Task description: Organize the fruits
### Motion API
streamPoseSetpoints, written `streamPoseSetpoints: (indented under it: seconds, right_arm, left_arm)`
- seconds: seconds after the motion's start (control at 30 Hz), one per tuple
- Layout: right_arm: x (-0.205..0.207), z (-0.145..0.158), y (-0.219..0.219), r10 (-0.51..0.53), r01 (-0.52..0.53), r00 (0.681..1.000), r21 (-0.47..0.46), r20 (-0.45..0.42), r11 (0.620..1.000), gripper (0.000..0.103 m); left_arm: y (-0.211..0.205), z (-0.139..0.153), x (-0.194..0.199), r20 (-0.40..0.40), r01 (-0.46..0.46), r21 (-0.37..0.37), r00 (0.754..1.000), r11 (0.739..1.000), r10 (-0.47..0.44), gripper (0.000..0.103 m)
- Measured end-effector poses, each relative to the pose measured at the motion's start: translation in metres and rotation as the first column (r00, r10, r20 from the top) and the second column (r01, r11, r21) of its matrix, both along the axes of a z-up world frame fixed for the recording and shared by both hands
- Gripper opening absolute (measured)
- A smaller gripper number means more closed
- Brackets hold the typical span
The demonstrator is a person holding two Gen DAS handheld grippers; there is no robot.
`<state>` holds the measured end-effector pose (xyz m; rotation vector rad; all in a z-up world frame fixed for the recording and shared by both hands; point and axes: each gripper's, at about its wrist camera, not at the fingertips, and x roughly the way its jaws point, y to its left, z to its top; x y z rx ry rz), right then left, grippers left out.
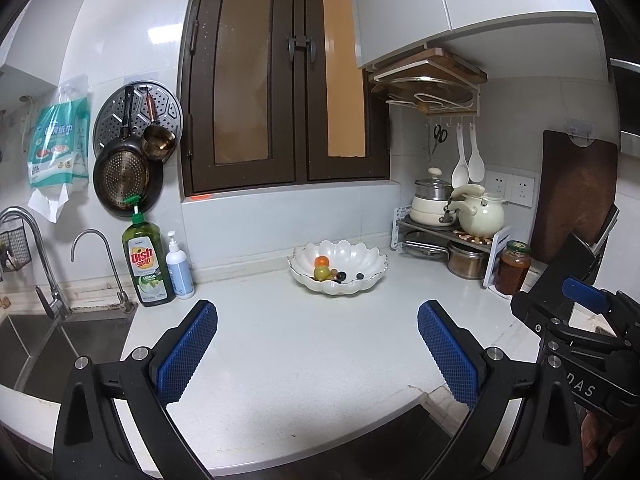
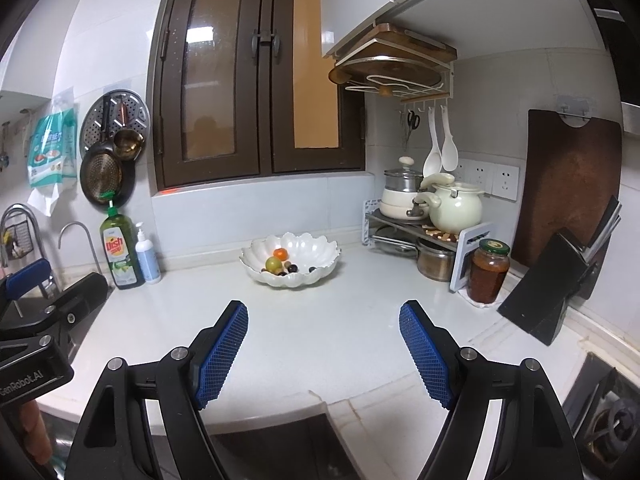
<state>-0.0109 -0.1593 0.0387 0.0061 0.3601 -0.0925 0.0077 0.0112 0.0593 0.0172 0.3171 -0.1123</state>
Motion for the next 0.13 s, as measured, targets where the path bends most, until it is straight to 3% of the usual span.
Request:
streamPoseSetpoints:
  seconds: [0.13]
  right_arm:
    - [-0.0015,-0.0003,-0.0004,0.0,0.0,1.0,0.0,0.001,1.0,0.079]
  left_arm:
    - [0.0001,-0.0004,-0.0016,0.0,-0.003,-0.003,1.0,1.0,0.003,0.102]
